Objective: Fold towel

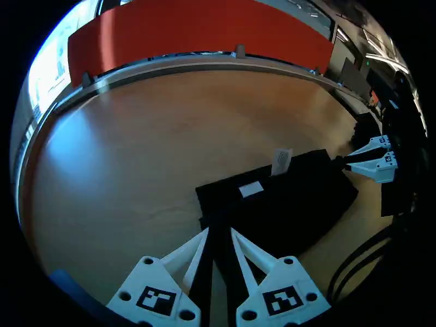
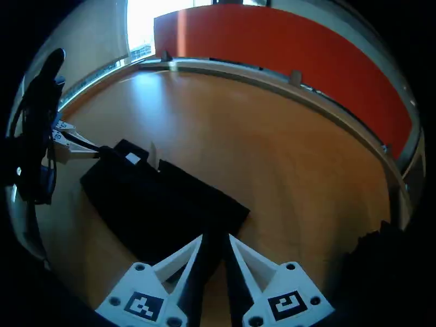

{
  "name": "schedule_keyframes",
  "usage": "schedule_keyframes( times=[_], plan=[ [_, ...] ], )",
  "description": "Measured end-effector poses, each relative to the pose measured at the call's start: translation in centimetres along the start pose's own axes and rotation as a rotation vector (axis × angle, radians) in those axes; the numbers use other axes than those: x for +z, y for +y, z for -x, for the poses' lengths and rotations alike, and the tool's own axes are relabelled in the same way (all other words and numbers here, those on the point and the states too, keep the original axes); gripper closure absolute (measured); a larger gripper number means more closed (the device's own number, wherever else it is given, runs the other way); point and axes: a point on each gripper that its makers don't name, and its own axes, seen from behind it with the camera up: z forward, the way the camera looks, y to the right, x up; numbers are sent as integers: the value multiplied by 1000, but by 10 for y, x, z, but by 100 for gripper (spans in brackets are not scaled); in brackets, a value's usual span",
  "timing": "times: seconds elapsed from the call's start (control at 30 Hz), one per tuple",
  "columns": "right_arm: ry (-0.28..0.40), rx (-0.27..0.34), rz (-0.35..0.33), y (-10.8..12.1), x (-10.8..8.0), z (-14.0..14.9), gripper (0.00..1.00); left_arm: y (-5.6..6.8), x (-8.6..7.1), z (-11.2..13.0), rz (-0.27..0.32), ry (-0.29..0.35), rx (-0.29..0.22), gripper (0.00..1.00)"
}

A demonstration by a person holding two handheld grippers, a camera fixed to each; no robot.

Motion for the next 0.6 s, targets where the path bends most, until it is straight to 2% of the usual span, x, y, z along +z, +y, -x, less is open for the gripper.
schedule_keyframes(
  times=[0.13,0.27,0.47,0.53,0.6],
  plan=[
    [-2,4,28,7,7,-2,78,-3,5,-4,-9,-2,2,82],
    [1,-4,59,14,11,-5,73,-8,10,-11,-23,2,8,72],
    [3,-9,93,21,16,-9,64,-18,15,-22,-58,15,24,50],
    [11,-2,103,24,17,-12,62,-22,15,-25,-68,20,26,32],
    [19,6,113,27,17,-15,58,-25,15,-28,-78,26,26,26]
  ],
)
